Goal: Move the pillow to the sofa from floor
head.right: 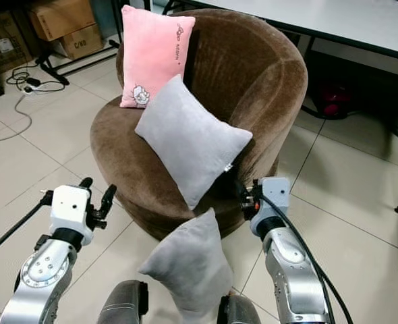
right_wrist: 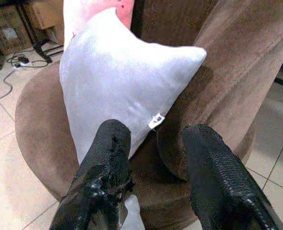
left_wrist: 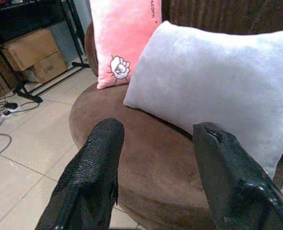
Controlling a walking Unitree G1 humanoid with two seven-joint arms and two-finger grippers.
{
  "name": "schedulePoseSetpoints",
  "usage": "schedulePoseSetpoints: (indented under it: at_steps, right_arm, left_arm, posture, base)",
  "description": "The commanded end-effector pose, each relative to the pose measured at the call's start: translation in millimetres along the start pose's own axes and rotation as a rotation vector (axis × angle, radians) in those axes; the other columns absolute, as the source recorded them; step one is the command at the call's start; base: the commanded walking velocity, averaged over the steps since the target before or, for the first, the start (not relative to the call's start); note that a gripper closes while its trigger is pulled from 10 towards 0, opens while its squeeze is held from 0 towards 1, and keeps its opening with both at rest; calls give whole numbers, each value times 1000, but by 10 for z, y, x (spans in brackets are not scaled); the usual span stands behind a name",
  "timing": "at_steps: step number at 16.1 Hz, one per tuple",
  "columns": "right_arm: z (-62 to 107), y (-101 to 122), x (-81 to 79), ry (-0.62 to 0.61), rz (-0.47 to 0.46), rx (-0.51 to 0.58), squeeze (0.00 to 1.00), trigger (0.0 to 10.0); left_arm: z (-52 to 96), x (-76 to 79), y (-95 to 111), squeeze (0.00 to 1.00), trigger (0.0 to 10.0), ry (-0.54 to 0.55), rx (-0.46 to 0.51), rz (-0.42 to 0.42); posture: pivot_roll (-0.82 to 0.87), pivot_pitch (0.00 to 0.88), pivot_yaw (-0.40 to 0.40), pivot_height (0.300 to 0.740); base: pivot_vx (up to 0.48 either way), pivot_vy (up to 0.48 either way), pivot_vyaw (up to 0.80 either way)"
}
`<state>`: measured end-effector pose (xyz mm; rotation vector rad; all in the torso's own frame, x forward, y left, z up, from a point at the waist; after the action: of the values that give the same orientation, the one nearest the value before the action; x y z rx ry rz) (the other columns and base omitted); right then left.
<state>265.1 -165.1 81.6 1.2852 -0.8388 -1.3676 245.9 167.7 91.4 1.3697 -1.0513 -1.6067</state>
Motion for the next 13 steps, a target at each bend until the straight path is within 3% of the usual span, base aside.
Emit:
schedulePoseSetpoints:
  at_steps: [1, 7, 13]
  right_arm:
    - [-7, 116, 21, -16, -7, 56, 0, 10000]
    - [16, 172, 83, -19, 21, 74, 0, 10000]
    - [-9, 170, 43, 16, 49, 50, 0, 10000]
  left_arm:
    - [-20, -23, 6, 0, 10000, 8, 10, -12]
    - [49, -94, -45, 0, 10000, 50, 5, 4]
    - [105, -57, -61, 0, 10000, 77, 3, 15]
  posture:
    - [66, 0, -2, 676]
    - [65, 0, -27, 731]
    - [76, 0, -68, 740]
  base:
    - [0, 0, 0]
    - [0, 0, 0]
    - [0, 0, 0]
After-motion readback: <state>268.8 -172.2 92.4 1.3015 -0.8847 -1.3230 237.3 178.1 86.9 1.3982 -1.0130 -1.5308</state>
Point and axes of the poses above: a point about 5 cm out from each wrist's last joint towards the gripper, its own z axis pointing back from the gripper into the wrist, its own y axis along the axis of the wrist's last joint, x = y × z, the point moved 1 cm from there along -z, pointing out of the wrist towards the gripper, and after that the axes turned 10 degrees about -z, right-handed, at the moved point
